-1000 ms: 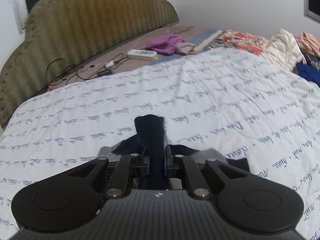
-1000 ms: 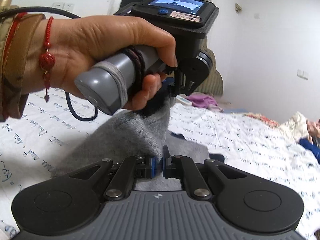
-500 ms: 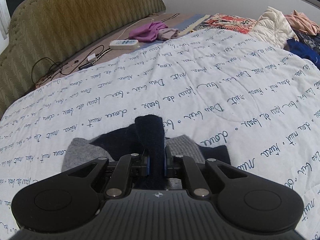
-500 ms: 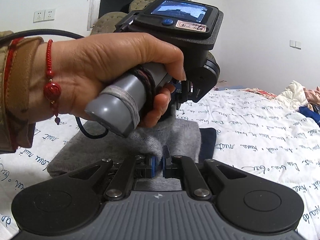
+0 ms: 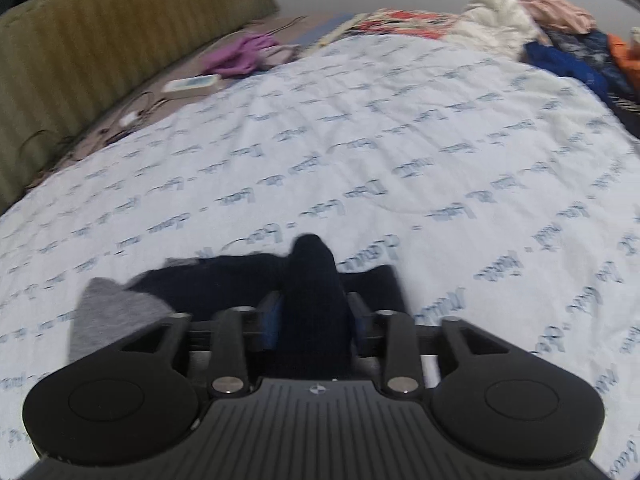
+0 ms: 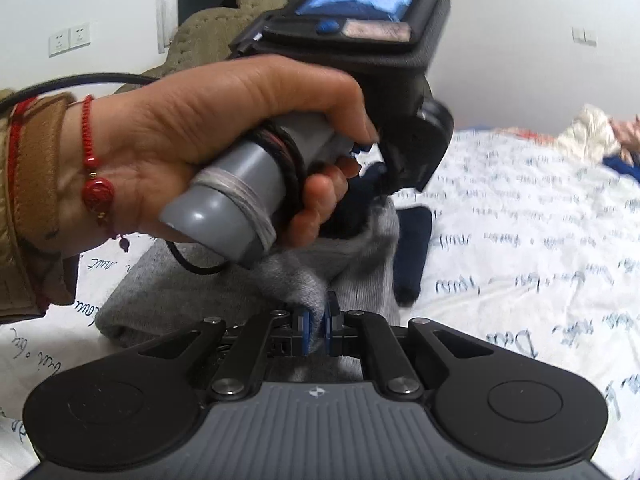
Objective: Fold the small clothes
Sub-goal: 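Open the left gripper while the right gripper keeps holding the grey sweater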
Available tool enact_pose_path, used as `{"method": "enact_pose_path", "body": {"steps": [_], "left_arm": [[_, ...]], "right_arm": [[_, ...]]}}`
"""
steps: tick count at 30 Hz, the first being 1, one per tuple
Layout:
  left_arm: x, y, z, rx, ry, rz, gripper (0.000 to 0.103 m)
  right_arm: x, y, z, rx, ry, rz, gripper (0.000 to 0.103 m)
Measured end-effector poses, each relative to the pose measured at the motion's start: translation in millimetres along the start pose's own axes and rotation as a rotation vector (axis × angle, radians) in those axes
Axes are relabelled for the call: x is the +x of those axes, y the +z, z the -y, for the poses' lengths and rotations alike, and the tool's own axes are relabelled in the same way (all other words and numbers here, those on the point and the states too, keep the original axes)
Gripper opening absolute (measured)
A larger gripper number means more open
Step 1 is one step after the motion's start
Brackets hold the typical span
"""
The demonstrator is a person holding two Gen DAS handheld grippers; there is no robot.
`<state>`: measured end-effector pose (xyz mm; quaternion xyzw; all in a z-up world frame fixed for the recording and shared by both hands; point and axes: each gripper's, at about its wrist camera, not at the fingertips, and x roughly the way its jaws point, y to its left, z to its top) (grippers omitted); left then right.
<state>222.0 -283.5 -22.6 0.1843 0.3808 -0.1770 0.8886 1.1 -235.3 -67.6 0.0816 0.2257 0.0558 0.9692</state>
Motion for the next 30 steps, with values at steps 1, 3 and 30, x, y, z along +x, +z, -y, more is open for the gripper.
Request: {"method": "enact_pose_path", "body": {"steps": [1, 3, 30], "left_arm": [[-2.6, 0.3, 2.1, 0.008, -0.005, 0.016, 0.062], [-10.8, 1.6, 4.2, 0.026, -0.007, 0.063, 0.081], [-94.0, -101.5, -87.4, -0.103, 0.193, 0.151, 0.103]], "right_arm": [[0.6, -0.6, 2.6, 0.012, 0.005, -0.009, 0.007], [2.7, -0.4, 8.3, 0.039, 0.018, -0.025, 0.007], [14.5, -10.4, 109.9, 0.672, 0.343, -0.187, 0.007]]}}
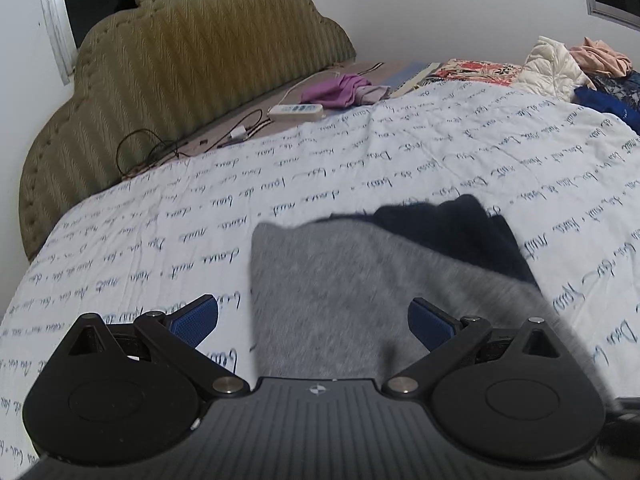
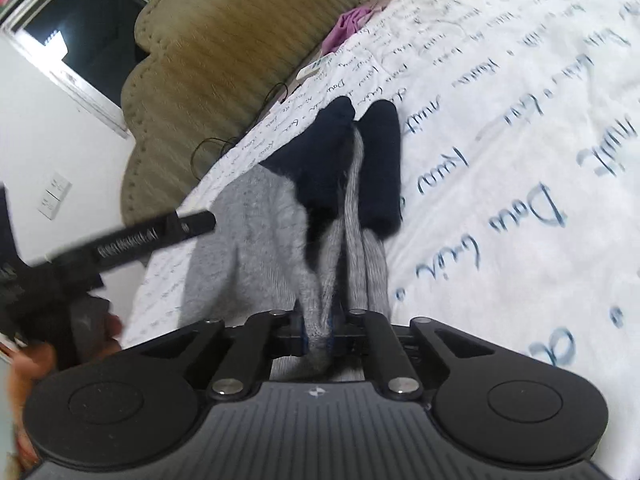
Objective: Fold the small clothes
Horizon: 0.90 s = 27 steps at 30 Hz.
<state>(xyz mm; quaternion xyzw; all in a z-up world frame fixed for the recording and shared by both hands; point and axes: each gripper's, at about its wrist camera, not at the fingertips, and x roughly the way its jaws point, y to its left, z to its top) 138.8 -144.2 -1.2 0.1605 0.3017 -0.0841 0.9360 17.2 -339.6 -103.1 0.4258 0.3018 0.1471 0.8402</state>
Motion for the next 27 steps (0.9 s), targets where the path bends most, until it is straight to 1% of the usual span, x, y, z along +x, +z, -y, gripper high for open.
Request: {"method": "enact_pose_path", "body": {"steps": [2, 4, 5, 7, 8, 9, 10, 11, 12, 13, 14, 16, 17, 20, 23, 24, 25, 26, 27], "left_arm": [[-2.5, -5.5, -2.0, -0.009, -0.017, -0.006, 0.103], [-0.9, -9.2, 2.7, 0.000, -0.034, -0.015, 0.103], [0.4, -10.3, 5.9, 0.007, -0.034, -0.019, 0.103], [0.7, -14.3, 10.2, 0.025, -0.025, -0.020, 0.102], [-0.6, -16.8, 11.4, 0.037, -0.024, -0.014, 0.103], [-2.3, -19.1, 12.2, 0.047, -0.020, -0.006, 0.103], [-3.5, -20.7, 12.5, 0.053, -0.013, 0.002, 0.103], [-4.4, -22.1, 12.4, 0.056, -0.007, 0.006, 0.103], [-4.4, -22.4, 12.2, 0.054, -0.005, 0.006, 0.103], [-4.9, -23.2, 11.8, 0.047, -0.009, 0.006, 0.103], [-5.0, -23.1, 11.9, 0.040, -0.016, 0.003, 0.103], [-5.2, -24.0, 13.8, 0.029, -0.033, -0.005, 0.103], [-5.7, -24.9, 15.4, 0.028, -0.038, -0.007, 0.103], [-6.8, -28.8, 19.7, 0.034, -0.040, -0.014, 0.103], [-5.7, -33.1, 20.3, 0.027, -0.049, -0.033, 0.103], [-5.0, -34.4, 20.7, 0.027, -0.052, -0.039, 0.103], [-4.4, -36.0, 21.2, 0.028, -0.052, -0.044, 0.103], [-4.1, -37.4, 21.4, 0.030, -0.052, -0.048, 0.103], [-3.9, -38.9, 20.9, 0.031, -0.051, -0.050, 0.103]], "right_arm": [[-6.8, -5.2, 3.0, 0.003, 0.008, -0.016, 0.006], [-4.7, -8.2, 3.5, -0.004, -0.013, -0.038, 0.006], [-0.9, -7.7, 3.3, -0.014, -0.037, -0.051, 0.006], [1.7, -3.7, 2.0, -0.015, -0.031, -0.081, 0.007], [-0.3, -1.6, -0.8, -0.035, -0.031, -0.091, 0.010], [-5.0, 1.2, -5.8, -0.068, -0.043, -0.087, 0.016], [-12.3, 6.6, -9.5, -0.105, -0.067, -0.061, 0.020], [-18.2, 13.0, -15.8, -0.147, -0.095, -0.021, 0.037], [-22.4, 20.6, -22.0, -0.185, -0.123, 0.022, 0.067], [-24.5, 29.6, -28.4, -0.224, -0.147, 0.068, 0.078], [-20.7, 38.5, -33.4, -0.259, -0.165, 0.096, 0.081], [-5.7, 56.8, -39.9, -0.298, -0.198, 0.112, 0.081], [6.0, 66.2, -41.3, -0.297, -0.197, 0.105, 0.081], [45.9, 90.6, -39.6, -0.258, -0.173, 0.063, 0.081], [81.9, 105.6, -34.8, -0.213, -0.185, 0.011, 0.080], [88.3, 108.2, -30.5, -0.191, -0.189, -0.005, 0.069], [95.1, 108.6, -27.0, -0.170, -0.197, -0.019, 0.055], [98.2, 107.6, -24.0, -0.157, -0.221, -0.020, 0.026], [97.3, 106.9, -20.9, -0.158, -0.241, -0.007, 0.017]]}}
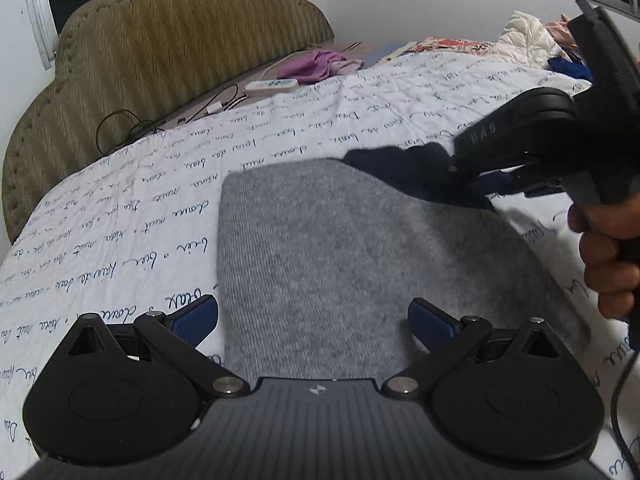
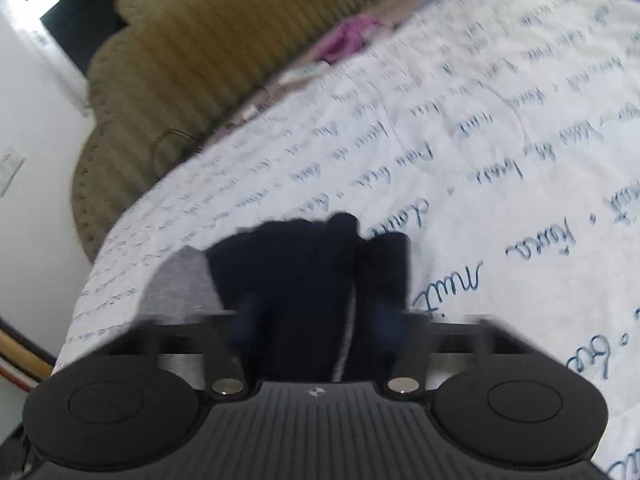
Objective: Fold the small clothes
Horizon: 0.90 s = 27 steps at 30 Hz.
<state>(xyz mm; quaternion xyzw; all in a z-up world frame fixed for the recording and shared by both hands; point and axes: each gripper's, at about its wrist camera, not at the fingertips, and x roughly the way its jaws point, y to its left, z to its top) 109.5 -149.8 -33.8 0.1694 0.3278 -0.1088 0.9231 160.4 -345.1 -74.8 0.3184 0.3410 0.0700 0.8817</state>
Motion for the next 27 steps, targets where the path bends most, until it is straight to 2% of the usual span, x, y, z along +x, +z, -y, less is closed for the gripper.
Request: {"method": "enact_pose_path", "body": {"steps": [2, 5, 8, 11, 13, 15, 16, 17, 19, 20, 21, 22, 23, 24, 27], "left_arm": [[-0.4, -2.6, -1.8, -0.001, -0.002, -0.001, 0.103], [1.1, -5.1, -4.3, -0.005, -0.008, -0.013, 0.103], [-2.3, -9.1, -7.4, -0.012, -0.018, -0.009, 0.103], [-11.8, -17.4, -13.1, -0.009, -0.038, 0.015, 0.103], [-18.8, -26.1, -17.4, -0.001, -0.045, 0.029, 0.103], [-24.4, -34.9, -23.4, -0.002, -0.050, 0.037, 0.103], [-27.0, -38.9, -27.0, -0.009, -0.054, 0.038, 0.103], [-29.1, -42.7, -30.4, -0.017, -0.058, 0.037, 0.103], [-32.2, -49.5, -37.1, -0.036, -0.067, 0.034, 0.103], [-32.5, -51.8, -39.3, -0.046, -0.067, 0.029, 0.103], [-32.1, -53.4, -41.3, -0.059, -0.065, 0.021, 0.103], [-31.6, -54.3, -43.7, -0.070, -0.063, 0.014, 0.103], [-31.3, -54.6, -46.0, -0.084, -0.061, 0.006, 0.103], [-31.7, -54.4, -48.6, -0.097, -0.060, 0.003, 0.103], [-35.0, -54.3, -53.1, -0.107, -0.043, 0.007, 0.103]], "right_arm": [[-6.3, -3.4, 3.6, -0.013, -0.038, 0.042, 0.009], [-17.8, -7.7, 13.6, -0.020, -0.115, 0.068, 0.009], [-38.9, -17.2, 18.4, 0.016, -0.045, 0.068, 0.011], [-67.8, -33.1, 9.7, -0.025, 0.012, 0.074, 0.016], [-85.4, -45.7, 4.9, -0.057, 0.053, 0.058, 0.029], [-98.0, -60.2, -2.0, -0.091, 0.087, 0.043, 0.070], [-104.1, -67.8, -4.9, -0.107, 0.101, 0.044, 0.075], [-107.7, -73.2, -7.6, -0.127, 0.110, 0.042, 0.075], [-108.1, -81.2, -13.7, -0.154, 0.101, 0.024, 0.074], [-104.0, -84.2, -16.0, -0.161, 0.095, 0.008, 0.069], [-98.2, -86.9, -18.0, -0.166, 0.087, -0.012, 0.052], [-92.4, -89.5, -18.6, -0.160, 0.073, -0.031, 0.041], [-87.1, -92.3, -19.3, -0.150, 0.060, -0.046, 0.021], [-84.3, -94.8, -19.2, -0.147, 0.059, -0.047, 0.015], [-85.9, -100.7, -16.1, -0.120, 0.067, -0.034, 0.011]]}}
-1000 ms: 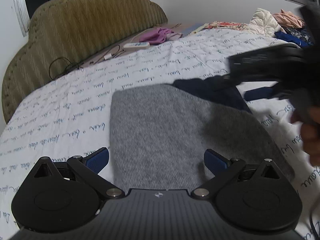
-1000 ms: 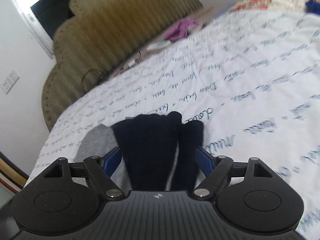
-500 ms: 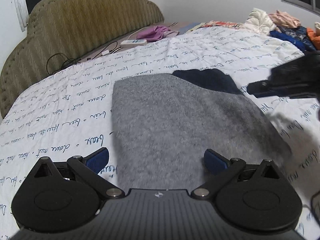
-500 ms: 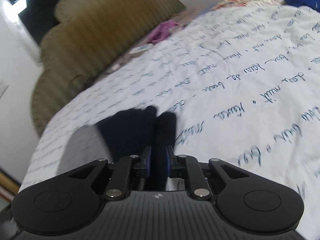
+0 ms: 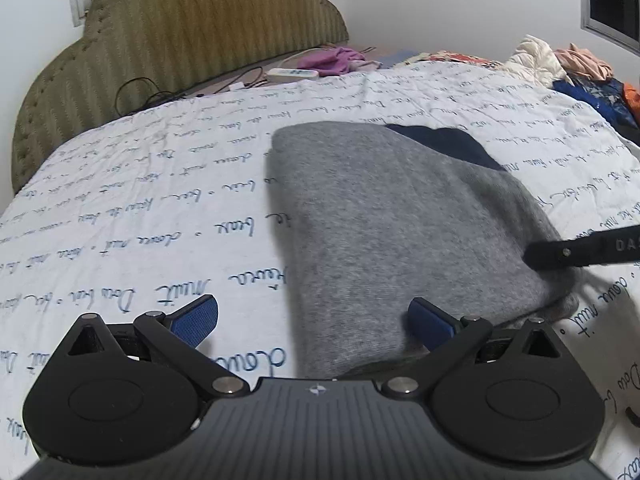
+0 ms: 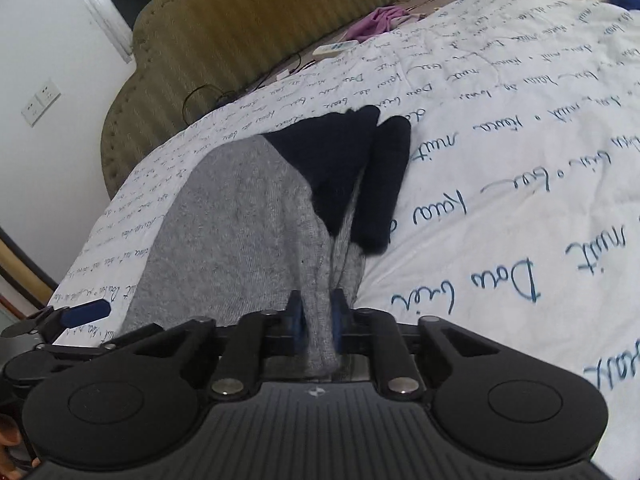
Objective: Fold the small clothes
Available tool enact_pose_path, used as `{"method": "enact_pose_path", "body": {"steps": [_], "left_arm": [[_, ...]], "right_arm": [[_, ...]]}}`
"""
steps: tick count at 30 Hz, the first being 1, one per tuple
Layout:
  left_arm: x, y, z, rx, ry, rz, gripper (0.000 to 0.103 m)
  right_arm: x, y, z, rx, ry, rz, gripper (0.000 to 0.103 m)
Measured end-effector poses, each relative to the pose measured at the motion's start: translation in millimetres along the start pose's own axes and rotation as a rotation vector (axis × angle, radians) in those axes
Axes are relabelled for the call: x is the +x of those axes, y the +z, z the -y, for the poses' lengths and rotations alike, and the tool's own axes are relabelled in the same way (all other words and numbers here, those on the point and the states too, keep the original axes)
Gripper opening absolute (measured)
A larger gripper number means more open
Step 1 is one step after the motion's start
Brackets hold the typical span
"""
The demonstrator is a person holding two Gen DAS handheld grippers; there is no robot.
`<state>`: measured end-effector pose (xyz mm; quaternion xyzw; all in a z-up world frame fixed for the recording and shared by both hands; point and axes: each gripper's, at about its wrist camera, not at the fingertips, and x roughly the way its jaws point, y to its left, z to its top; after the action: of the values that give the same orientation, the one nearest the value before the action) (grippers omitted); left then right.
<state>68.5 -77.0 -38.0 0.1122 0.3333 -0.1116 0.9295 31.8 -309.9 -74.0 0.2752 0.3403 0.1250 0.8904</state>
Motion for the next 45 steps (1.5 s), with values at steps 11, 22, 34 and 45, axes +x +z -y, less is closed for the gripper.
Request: {"method": "enact_pose_path", "body": {"steps": [11, 22, 34, 45], "left_arm": [[3.0, -1.4, -3.7, 0.001, 0.015, -0.017, 0.103], [3.9, 5.5, -6.8, -0.003, 0.015, -0.014, 0.102], [36.7, 55.1, -48.2, -0.165, -0.079, 0.010, 0.102], [126.4, 84.7, -91.6, -0.476, -0.340, -0.181, 0.102]], "right_arm": [[-1.7, -6.4, -1.4, -0.018, -0.013, -0.031, 0.012], [-9.5, 11.8, -3.9, -0.047, -0.051, 0.038, 0.078], [30.8, 43.5, 22.5, 0.074, -0.011, 0.028, 0.078], [44.4, 86.7, 49.4, 0.187, 0.018, 0.140, 0.078]]}}
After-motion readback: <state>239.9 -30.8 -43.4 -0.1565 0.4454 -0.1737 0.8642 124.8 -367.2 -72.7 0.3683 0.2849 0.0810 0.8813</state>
